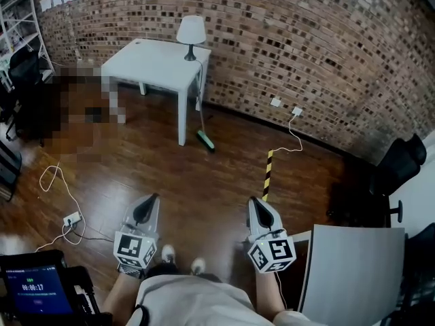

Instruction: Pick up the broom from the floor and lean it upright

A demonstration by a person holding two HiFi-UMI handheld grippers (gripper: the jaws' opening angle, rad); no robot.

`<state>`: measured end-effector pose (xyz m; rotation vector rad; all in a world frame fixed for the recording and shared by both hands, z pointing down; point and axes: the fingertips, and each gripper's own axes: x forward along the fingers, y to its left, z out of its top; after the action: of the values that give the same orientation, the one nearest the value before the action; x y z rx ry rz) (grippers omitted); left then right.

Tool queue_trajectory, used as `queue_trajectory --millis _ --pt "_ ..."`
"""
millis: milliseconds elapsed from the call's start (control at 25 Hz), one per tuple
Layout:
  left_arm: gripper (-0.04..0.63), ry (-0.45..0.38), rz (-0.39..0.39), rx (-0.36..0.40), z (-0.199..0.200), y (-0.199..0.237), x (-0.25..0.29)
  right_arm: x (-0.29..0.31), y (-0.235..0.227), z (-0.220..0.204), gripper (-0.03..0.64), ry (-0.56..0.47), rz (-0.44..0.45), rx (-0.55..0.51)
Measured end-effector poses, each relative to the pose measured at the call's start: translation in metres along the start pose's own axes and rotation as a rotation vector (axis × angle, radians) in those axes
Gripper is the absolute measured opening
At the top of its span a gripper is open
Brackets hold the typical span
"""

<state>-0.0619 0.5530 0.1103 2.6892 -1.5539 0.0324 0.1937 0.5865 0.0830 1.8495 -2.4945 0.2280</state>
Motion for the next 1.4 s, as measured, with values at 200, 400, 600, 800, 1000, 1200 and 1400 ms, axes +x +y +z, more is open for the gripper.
queue_trajectory --millis 200,400,600,800,1000,1200,1400 --pt "0.000 0.007 -0.033 0.021 0.000 0.010 0.003 0.007 0.000 -0.008 0.012 -0.008 -0.057 0.053" --pt "0.000 -0.005 -0.047 0.052 0.008 0.038 0.012 0.028 0.012 -0.016 0.012 0.020 -0.072 0.075" --pt "0.000 -0.013 -0.040 0.046 0.010 0.053 0.020 0.044 0.029 -0.014 0.011 0.034 -0.045 0.021" --pt "0.000 -0.003 -0.048 0.051 0.008 0.049 0.031 0.051 0.029 -0.011 0.011 0.025 -0.043 -0.002" --pt "0.000 0.008 -0.050 0.056 0.006 0.046 0.035 0.051 0.025 -0.006 0.011 0.013 -0.052 -0.016" --pt "0.000 0.006 -0.058 0.059 0.005 0.045 0.036 0.052 0.030 -0.002 0.011 0.019 -0.050 -0.041" --pt "0.000 -0.001 -0.071 0.066 0.006 0.039 0.037 0.051 0.031 -0.005 0.011 0.012 -0.053 -0.051"
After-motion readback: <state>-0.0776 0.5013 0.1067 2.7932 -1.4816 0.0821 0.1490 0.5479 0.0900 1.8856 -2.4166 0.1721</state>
